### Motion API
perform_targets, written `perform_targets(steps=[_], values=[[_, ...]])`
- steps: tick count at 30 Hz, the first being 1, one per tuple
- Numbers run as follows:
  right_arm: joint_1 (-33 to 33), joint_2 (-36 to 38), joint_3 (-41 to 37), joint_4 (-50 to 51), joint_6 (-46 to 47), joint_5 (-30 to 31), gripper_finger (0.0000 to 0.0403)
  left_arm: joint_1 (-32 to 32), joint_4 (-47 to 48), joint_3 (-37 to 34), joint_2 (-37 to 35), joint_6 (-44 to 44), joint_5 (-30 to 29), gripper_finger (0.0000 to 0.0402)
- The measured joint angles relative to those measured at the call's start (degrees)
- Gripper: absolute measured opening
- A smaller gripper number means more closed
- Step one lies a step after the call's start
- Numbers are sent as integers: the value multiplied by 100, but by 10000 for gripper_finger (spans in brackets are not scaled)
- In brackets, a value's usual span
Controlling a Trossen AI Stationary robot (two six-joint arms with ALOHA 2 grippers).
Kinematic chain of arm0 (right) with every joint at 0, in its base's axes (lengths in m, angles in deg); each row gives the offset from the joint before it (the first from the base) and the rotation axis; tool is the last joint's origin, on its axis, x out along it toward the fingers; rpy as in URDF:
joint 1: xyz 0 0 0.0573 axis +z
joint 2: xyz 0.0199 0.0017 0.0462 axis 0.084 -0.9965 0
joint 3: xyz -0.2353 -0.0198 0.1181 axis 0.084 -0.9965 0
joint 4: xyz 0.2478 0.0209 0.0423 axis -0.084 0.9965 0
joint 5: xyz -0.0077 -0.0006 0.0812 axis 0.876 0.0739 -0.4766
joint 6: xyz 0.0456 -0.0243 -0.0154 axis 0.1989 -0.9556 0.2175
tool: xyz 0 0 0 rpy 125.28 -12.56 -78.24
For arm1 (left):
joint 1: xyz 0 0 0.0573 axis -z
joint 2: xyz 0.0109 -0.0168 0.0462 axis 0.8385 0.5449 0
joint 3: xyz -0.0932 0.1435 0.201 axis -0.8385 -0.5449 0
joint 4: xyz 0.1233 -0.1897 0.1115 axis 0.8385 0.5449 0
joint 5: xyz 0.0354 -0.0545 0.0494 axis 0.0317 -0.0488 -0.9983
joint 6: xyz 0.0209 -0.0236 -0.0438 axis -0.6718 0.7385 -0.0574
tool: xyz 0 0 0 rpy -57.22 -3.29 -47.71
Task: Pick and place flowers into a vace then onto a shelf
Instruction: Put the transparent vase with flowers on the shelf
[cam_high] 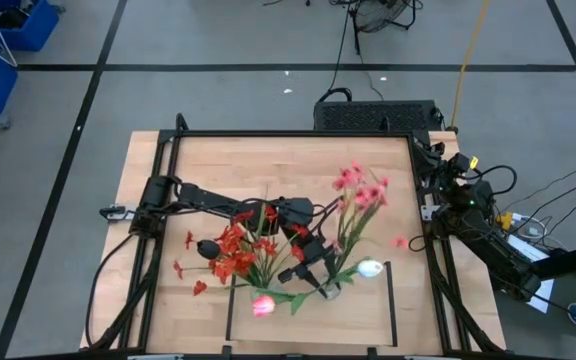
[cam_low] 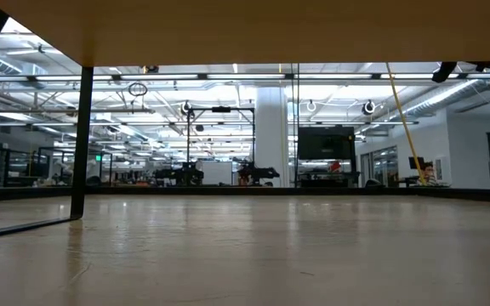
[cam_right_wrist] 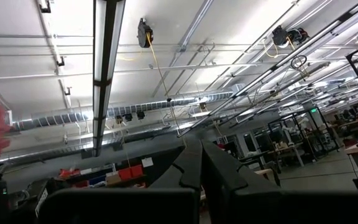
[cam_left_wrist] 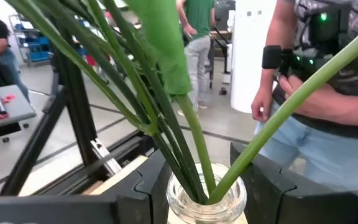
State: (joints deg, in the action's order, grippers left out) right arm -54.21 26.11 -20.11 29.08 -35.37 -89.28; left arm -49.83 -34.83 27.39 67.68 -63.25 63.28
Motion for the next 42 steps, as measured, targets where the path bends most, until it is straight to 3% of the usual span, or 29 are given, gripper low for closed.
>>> perform_targets(steps=[20, 29, 42], values=[[0, 0, 0, 94, 0, 0, 0, 125, 307, 2, 142, -343, -531, 150], [0, 0, 0, 129, -2, -2, 0, 156, 335, 2, 149, -30, -860, 251], [0, 0, 0, 129, 0, 0, 0, 195, 259, 2, 157, 92, -1123, 263]])
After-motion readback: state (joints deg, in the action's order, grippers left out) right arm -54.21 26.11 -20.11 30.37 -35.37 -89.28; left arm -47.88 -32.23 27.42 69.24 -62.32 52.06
